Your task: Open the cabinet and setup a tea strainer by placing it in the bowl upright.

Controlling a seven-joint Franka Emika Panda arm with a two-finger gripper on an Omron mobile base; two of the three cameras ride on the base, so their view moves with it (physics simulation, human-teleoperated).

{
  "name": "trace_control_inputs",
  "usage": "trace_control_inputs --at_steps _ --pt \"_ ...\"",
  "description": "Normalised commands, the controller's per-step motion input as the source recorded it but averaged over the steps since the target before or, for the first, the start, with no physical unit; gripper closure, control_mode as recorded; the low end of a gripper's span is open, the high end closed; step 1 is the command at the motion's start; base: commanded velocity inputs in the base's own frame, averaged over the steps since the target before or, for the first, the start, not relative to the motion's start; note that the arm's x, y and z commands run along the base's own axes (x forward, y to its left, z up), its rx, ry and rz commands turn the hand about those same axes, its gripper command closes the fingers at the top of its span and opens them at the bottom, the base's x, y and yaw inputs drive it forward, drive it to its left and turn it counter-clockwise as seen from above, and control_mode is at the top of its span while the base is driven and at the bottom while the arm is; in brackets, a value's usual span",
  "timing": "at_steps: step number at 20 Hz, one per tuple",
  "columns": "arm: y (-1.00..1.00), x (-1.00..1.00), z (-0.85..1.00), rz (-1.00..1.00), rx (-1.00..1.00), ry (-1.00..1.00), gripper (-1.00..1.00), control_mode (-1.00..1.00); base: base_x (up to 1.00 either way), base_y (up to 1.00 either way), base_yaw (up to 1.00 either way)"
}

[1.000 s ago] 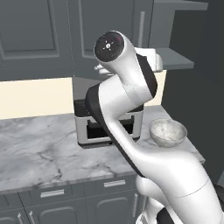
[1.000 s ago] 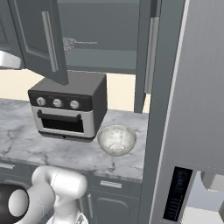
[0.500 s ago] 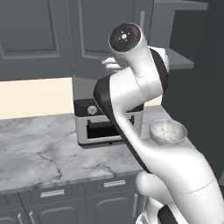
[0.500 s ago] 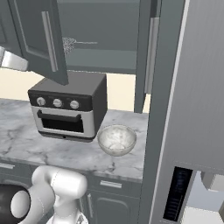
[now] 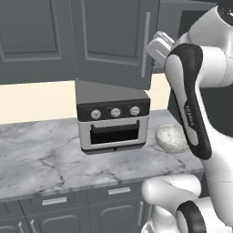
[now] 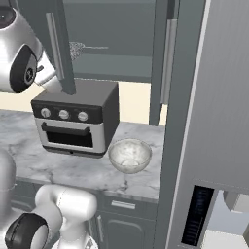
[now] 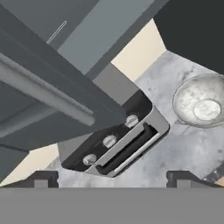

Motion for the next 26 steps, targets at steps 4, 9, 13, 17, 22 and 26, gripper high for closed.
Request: trace_control_inputs --at_steps 4,9,13,17,22,26 --pt "-0.07 0.06 -0.19 0.0 0.61 0.1 -1.0 -1.0 0.0 0.0 0.0" --pt "-0.42 0.0 0.0 0.0 0.41 0.08 -1.0 -1.0 0.0 0.0 0.0" --pt "-0.11 0.21 -0.02 0.0 0.12 -0.03 -1.0 -1.0 0.0 0.0 0.0" --pt "-0.26 0.42 -0.11 -0.03 0.15 0.01 -1.0 -1.0 0.0 0.0 0.0" --pt "-0.45 0.65 -0.06 -0.03 0.3 0.04 -1.0 -1.0 0.0 0.0 0.0" --pt "-0.02 0.53 0.0 0.02 0.14 0.0 -1.0 -1.0 0.0 0.0 0.0"
